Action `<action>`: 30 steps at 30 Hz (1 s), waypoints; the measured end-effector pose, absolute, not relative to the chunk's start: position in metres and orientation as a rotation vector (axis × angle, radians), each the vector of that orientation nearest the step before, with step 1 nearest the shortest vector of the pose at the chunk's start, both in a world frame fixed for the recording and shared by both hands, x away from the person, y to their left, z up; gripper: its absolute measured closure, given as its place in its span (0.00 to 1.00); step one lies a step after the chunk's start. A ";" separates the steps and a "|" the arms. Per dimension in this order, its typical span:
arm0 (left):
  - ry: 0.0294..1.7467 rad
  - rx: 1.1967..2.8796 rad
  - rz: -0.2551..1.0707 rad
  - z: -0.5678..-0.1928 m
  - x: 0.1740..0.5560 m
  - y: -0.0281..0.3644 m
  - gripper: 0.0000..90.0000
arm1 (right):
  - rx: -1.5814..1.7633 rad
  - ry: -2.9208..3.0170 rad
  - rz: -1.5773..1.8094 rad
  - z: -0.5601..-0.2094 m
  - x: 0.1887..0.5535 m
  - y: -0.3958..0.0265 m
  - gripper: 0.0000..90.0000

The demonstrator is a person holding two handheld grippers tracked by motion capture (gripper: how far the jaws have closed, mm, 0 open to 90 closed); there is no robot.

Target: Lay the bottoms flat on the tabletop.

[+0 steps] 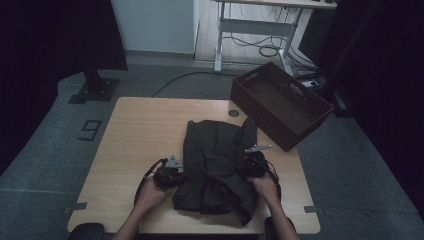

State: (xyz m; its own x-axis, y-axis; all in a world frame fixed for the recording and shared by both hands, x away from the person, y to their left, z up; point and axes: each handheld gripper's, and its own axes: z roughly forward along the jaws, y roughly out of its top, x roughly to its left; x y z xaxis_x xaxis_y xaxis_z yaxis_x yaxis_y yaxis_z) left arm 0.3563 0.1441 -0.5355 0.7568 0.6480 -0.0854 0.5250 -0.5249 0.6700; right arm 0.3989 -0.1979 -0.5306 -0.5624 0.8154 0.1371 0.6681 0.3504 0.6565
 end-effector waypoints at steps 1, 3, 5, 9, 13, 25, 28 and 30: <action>0.884 2.251 0.230 -0.535 0.355 0.150 0.96 | 1.328 2.405 1.013 -0.531 0.399 -0.192 0.45; 0.906 2.252 0.239 -0.534 0.353 0.161 0.96 | 1.301 2.429 1.018 -0.531 0.401 -0.182 0.45; 0.927 2.252 0.252 -0.533 0.349 0.172 0.96 | 1.279 2.445 1.019 -0.530 0.402 -0.169 0.45; 0.982 2.240 0.278 -0.533 0.339 0.198 0.95 | 1.224 2.479 1.029 -0.531 0.405 -0.142 0.45; 1.052 2.226 0.291 -0.531 0.330 0.224 0.93 | 1.161 2.527 1.033 -0.530 0.406 -0.113 0.45; 1.182 2.084 0.424 -0.515 0.337 0.253 0.40 | 1.069 2.606 0.994 -0.527 0.409 -0.062 0.50; 1.183 2.137 0.430 -0.524 0.343 0.242 0.36 | 1.101 2.584 0.981 -0.525 0.410 -0.061 0.66; 1.192 2.191 0.443 -0.532 0.347 0.234 0.35 | 1.140 2.568 0.988 -0.522 0.410 -0.064 0.79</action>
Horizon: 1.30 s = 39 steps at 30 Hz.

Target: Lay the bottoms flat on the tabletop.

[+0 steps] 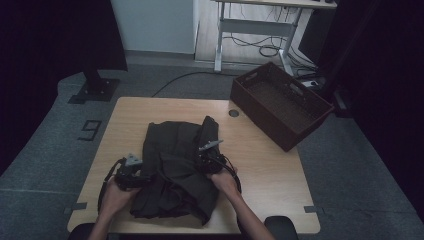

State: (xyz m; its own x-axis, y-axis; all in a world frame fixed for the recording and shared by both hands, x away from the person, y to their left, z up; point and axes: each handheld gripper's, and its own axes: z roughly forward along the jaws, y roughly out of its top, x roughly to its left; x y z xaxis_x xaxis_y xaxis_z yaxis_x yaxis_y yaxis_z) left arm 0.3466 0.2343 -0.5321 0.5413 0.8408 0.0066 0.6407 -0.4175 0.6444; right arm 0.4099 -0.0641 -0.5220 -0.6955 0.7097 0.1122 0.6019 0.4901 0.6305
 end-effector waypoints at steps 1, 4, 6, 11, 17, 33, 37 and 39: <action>1.187 2.188 0.440 -0.535 0.347 0.233 0.35 | 1.155 2.564 0.984 -0.520 0.410 -0.066 0.83; 1.204 2.191 0.429 -0.534 0.347 0.232 0.36 | 1.157 2.545 0.955 -0.513 0.408 -0.073 0.89; 1.208 2.187 0.423 -0.534 0.347 0.233 0.36 | 1.152 2.532 0.947 -0.508 0.407 -0.081 0.90; 1.230 2.154 0.376 -0.536 0.349 0.238 0.36 | 1.194 2.475 0.948 -0.492 0.406 -0.114 0.90; 1.229 2.158 0.374 -0.536 0.349 0.238 0.35 | 1.276 2.391 0.906 -0.482 0.408 -0.165 0.91; 1.220 2.171 0.396 -0.535 0.351 0.239 0.31 | 1.375 2.325 0.892 -0.489 0.408 -0.216 0.53; 1.224 2.161 0.390 -0.537 0.351 0.240 0.29 | 1.270 2.379 0.929 -0.478 0.402 -0.192 0.45; 1.231 2.149 0.377 -0.538 0.351 0.242 0.29 | 1.229 2.419 0.974 -0.477 0.401 -0.179 0.45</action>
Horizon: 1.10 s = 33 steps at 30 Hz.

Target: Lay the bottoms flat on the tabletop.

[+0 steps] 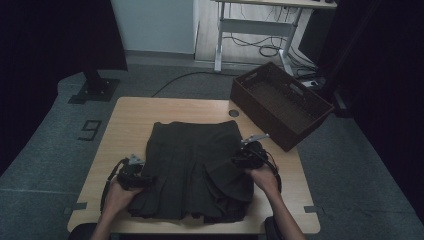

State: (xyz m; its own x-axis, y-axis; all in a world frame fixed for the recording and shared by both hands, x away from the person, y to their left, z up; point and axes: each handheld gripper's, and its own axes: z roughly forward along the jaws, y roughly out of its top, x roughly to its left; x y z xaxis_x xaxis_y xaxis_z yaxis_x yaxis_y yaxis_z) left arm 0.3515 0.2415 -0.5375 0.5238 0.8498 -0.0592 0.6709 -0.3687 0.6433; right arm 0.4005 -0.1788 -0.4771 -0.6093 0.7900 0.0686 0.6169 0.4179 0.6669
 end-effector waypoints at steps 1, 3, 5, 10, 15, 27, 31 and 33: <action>1.230 2.147 0.379 -0.538 0.351 0.242 0.29 | 1.212 2.433 0.991 -0.478 0.400 -0.171 0.44; 1.227 2.146 0.380 -0.538 0.351 0.243 0.29 | 1.161 2.485 0.997 -0.481 0.398 -0.156 0.43; 1.224 2.143 0.380 -0.538 0.351 0.243 0.29 | 1.119 2.529 1.002 -0.487 0.396 -0.141 0.42; 1.221 2.137 0.384 -0.539 0.350 0.244 0.29 | 1.058 2.619 1.016 -0.503 0.390 -0.114 0.35; 1.224 2.135 0.388 -0.539 0.350 0.244 0.29 | 1.024 2.633 0.906 -0.522 0.386 -0.100 0.38; 1.233 2.122 0.401 -0.540 0.349 0.244 0.29 | 1.081 2.519 0.953 -0.508 0.367 -0.131 0.87; 1.235 2.122 0.401 -0.540 0.349 0.244 0.29 | 1.110 2.463 0.977 -0.492 0.355 -0.166 0.87; 1.237 2.123 0.401 -0.540 0.349 0.244 0.29 | 1.148 2.426 0.997 -0.486 0.348 -0.187 0.87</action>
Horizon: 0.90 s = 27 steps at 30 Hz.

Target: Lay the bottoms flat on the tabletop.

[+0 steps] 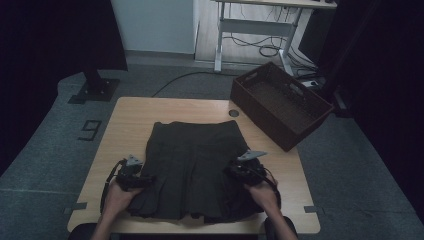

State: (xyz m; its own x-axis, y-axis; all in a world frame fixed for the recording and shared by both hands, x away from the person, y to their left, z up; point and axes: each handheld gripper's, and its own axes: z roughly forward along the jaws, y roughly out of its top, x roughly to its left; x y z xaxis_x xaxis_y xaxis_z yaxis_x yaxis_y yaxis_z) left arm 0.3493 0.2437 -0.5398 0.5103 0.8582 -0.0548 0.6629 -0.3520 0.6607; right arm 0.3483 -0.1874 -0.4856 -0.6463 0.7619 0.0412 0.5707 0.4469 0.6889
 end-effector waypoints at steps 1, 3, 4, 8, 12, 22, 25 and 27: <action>1.236 2.123 0.401 -0.540 0.349 0.244 0.29 | 1.165 2.410 0.999 -0.483 0.345 -0.198 0.87; 1.237 2.122 0.402 -0.540 0.349 0.244 0.29 | 1.193 2.378 0.991 -0.478 0.337 -0.217 0.87; 1.236 2.123 0.401 -0.540 0.349 0.244 0.29 | 1.209 2.361 0.990 -0.476 0.333 -0.226 0.87; 1.236 2.122 0.400 -0.540 0.349 0.244 0.29 | 1.276 2.305 0.989 -0.474 0.316 -0.263 0.87; 1.239 2.121 0.401 -0.540 0.349 0.244 0.29 | 1.346 2.280 0.976 -0.483 0.300 -0.294 0.85; 1.242 2.119 0.404 -0.540 0.350 0.244 0.29 | 1.468 2.223 0.837 -0.491 0.267 -0.355 0.59; 1.243 2.118 0.403 -0.540 0.350 0.244 0.29 | 1.518 2.178 0.872 -0.481 0.264 -0.370 0.56; 1.244 2.119 0.402 -0.540 0.350 0.244 0.29 | 1.513 2.165 0.898 -0.475 0.266 -0.369 0.55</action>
State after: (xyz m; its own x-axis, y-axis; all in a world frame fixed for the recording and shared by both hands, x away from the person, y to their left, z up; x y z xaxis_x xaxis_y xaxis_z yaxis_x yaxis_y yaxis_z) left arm 0.3496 0.2437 -0.5398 0.5047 0.8614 -0.0564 0.6654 -0.3466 0.6611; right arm 0.2663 -0.3694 -0.4755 -0.3687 0.9268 0.0709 0.7048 0.2290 0.6715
